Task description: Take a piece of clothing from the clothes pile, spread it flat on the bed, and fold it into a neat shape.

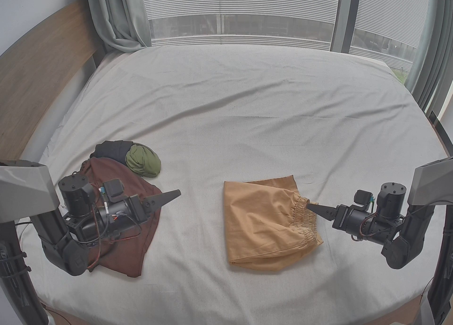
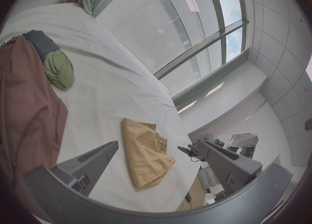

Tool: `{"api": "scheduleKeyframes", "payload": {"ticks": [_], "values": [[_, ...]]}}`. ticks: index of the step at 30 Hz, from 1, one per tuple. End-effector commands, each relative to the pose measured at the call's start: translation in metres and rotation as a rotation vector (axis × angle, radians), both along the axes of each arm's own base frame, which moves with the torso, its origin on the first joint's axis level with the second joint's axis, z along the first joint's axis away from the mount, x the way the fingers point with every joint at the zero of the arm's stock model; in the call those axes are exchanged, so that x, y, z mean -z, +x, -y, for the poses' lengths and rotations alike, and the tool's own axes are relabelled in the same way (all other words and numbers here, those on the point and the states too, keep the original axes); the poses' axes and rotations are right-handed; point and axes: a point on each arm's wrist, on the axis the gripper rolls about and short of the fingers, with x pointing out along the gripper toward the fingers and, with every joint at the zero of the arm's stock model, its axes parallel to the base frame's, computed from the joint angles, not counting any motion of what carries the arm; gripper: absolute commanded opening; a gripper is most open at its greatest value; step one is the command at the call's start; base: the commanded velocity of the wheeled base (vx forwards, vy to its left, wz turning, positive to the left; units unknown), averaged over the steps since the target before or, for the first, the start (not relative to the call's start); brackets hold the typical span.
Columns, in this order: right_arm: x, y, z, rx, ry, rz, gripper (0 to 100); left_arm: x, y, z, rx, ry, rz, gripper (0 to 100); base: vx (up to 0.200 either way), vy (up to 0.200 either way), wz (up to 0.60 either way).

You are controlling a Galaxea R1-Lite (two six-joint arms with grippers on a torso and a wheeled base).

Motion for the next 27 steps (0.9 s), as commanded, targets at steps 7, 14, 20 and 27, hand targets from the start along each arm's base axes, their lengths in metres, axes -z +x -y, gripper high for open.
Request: {"api": "scheduleKeyframes", "payload": {"ticks": [7,14,20,27], "values": [[0.001,-0.002,-0.002,-0.010,-0.008,0.000,100,-0.022,-0.013,-0.036,-0.069,0.026,0.084,100,0.000,0.000,0.00],[0.006,-0.001,-0.002,-0.008,-0.013,-0.014,100,-0.011,-0.031,-0.052,-0.070,0.288,0.256,100,0.000,0.000,0.00],[0.010,0.000,0.000,-0.001,-0.019,-0.025,100,0.003,-0.035,-0.055,-0.038,0.428,0.325,100,0.000,0.000,0.00],[0.011,0.000,0.002,0.000,-0.030,-0.019,100,0.012,-0.042,-0.060,-0.020,0.475,0.322,100,0.000,0.000,0.00]]}}
